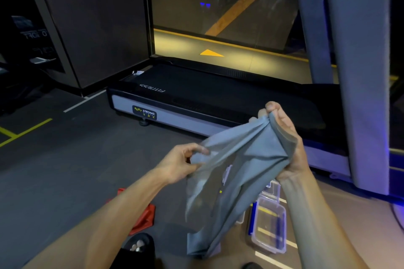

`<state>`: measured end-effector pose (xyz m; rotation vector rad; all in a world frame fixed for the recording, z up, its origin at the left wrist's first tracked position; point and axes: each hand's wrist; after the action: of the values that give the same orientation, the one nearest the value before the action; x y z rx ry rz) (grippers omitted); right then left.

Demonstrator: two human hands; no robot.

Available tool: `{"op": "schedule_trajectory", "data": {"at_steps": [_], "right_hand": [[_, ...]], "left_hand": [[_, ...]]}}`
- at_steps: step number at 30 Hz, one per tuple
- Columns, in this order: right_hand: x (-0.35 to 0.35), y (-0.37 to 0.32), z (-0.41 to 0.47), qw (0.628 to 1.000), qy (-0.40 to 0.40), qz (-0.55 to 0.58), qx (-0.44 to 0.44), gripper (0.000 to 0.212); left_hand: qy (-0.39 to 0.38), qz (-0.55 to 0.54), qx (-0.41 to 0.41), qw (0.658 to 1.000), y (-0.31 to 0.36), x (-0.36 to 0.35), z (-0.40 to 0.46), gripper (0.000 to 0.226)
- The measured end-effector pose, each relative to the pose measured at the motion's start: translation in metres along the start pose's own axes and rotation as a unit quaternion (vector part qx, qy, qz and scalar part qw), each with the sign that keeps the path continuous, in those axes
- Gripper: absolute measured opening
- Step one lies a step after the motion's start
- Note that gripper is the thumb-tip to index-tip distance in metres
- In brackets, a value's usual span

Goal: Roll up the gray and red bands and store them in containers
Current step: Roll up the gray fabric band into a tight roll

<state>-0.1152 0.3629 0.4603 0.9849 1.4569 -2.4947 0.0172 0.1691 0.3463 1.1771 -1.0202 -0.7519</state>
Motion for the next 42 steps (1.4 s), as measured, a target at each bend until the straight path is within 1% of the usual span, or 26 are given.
{"op": "schedule_trajectory", "data": {"at_steps": [2, 3, 4, 5, 7, 8, 9, 10, 12, 13, 15, 17, 18, 20, 22, 24, 26, 29, 31, 32, 34, 36, 38, 39, 41, 42], "right_hand": [[0.000, 0.000, 0.000, 1.000, 0.003, -0.011, 0.002, 0.029], [0.001, 0.000, 0.000, 1.000, 0.004, -0.016, 0.006, 0.029], [0.000, 0.000, 0.000, 1.000, 0.003, -0.017, 0.007, 0.029], [0.000, 0.000, 0.000, 1.000, 0.001, -0.012, 0.008, 0.028], [-0.002, -0.001, 0.000, 1.000, -0.003, 0.006, 0.008, 0.023], [-0.003, -0.001, 0.000, 1.000, -0.001, 0.013, 0.008, 0.020], [-0.004, -0.002, 0.000, 1.000, 0.001, 0.016, 0.008, 0.019], [-0.005, -0.002, -0.001, 1.000, 0.002, 0.019, 0.010, 0.016], [-0.005, -0.002, -0.001, 1.000, 0.008, 0.020, 0.017, 0.009], [-0.005, -0.003, -0.001, 1.000, 0.010, 0.020, 0.018, 0.010], [-0.006, -0.003, 0.000, 1.000, 0.007, 0.024, 0.015, 0.022], [-0.006, -0.002, 0.001, 0.999, 0.005, 0.029, 0.020, 0.027], [-0.006, -0.002, 0.001, 0.999, 0.001, 0.034, 0.023, 0.026], [-0.006, -0.001, 0.002, 0.999, -0.005, 0.041, 0.025, 0.023], [-0.007, 0.000, 0.002, 0.999, -0.006, 0.042, 0.022, 0.025], [-0.009, 0.001, 0.003, 0.999, -0.002, 0.037, 0.019, 0.029], [-0.010, 0.001, 0.003, 0.999, 0.003, 0.033, 0.018, 0.031], [-0.010, 0.001, 0.004, 0.999, -0.002, 0.047, 0.022, 0.027], [-0.011, 0.002, 0.004, 0.999, -0.004, 0.049, 0.019, 0.026], [-0.011, 0.002, 0.004, 0.999, -0.004, 0.047, 0.018, 0.027], [-0.011, 0.003, 0.005, 0.999, -0.007, 0.042, 0.016, 0.027], [-0.011, 0.004, 0.005, 1.000, -0.012, 0.027, 0.009, 0.024], [-0.010, 0.006, 0.006, 1.000, -0.023, 0.011, -0.005, 0.026], [-0.010, 0.007, 0.007, 1.000, -0.028, 0.006, -0.011, 0.028], [-0.011, 0.008, 0.008, 0.999, -0.037, -0.005, -0.025, 0.031], [-0.011, 0.008, 0.008, 0.999, -0.037, -0.013, -0.031, 0.032]], "left_hand": [[-0.072, -0.016, 0.002, 0.997, -0.001, 0.000, -0.002, 0.063], [-0.096, -0.008, 0.013, 0.995, -0.004, 0.000, -0.003, 0.071], [-0.101, 0.000, 0.023, 0.995, -0.004, 0.000, -0.003, 0.069], [-0.088, 0.010, 0.030, 0.996, -0.006, 0.000, -0.004, 0.060], [-0.035, 0.057, 0.023, 0.997, -0.009, -0.001, -0.002, 0.038], [-0.016, 0.086, 0.016, 0.996, -0.010, -0.002, -0.002, 0.032], [-0.006, 0.101, 0.006, 0.995, -0.009, -0.003, -0.002, 0.033], [-0.008, 0.099, 0.003, 0.995, -0.011, -0.003, -0.002, 0.039], [-0.050, 0.094, 0.005, 0.994, -0.015, -0.003, -0.004, 0.059], [-0.078, 0.099, 0.007, 0.992, -0.014, -0.004, -0.006, 0.063], [-0.100, 0.090, 0.006, 0.991, -0.015, -0.003, -0.007, 0.060], [-0.049, 0.086, -0.006, 0.995, -0.018, -0.004, -0.006, 0.047], [-0.012, 0.117, -0.004, 0.993, -0.020, -0.003, -0.006, 0.044], [0.029, 0.193, -0.001, 0.981, -0.026, 0.002, -0.004, 0.050], [0.004, 0.187, 0.000, 0.982, -0.030, 0.002, -0.006, 0.061], [-0.056, 0.132, 0.024, 0.989, -0.032, 0.003, -0.007, 0.063], [-0.086, 0.120, 0.044, 0.988, -0.035, 0.005, -0.007, 0.063], [-0.036, 0.180, 0.039, 0.982, -0.042, 0.012, -0.003, 0.051], [-0.004, 0.214, 0.039, 0.976, -0.041, 0.016, -0.003, 0.052], [-0.014, 0.209, 0.039, 0.977, -0.041, 0.017, -0.004, 0.056], [-0.084, 0.221, 0.060, 0.970, -0.038, 0.016, -0.009, 0.074], [-0.138, 0.217, 0.076, 0.963, -0.038, 0.012, -0.011, 0.077], [-0.126, 0.227, 0.050, 0.964, -0.035, 0.010, -0.011, 0.062], [-0.109, 0.271, 0.021, 0.956, -0.031, 0.009, -0.009, 0.056], [-0.087, 0.320, -0.038, 0.943, -0.017, 0.005, -0.006, 0.057], [-0.081, 0.313, -0.059, 0.944, -0.009, 0.003, -0.006, 0.059]]}}
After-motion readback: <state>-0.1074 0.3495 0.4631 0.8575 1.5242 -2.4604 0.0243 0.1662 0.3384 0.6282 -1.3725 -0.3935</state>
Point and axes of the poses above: each hand's wrist, its own z-axis towards the middle knuckle, its own x-axis out of the back of the hand, y = z × x
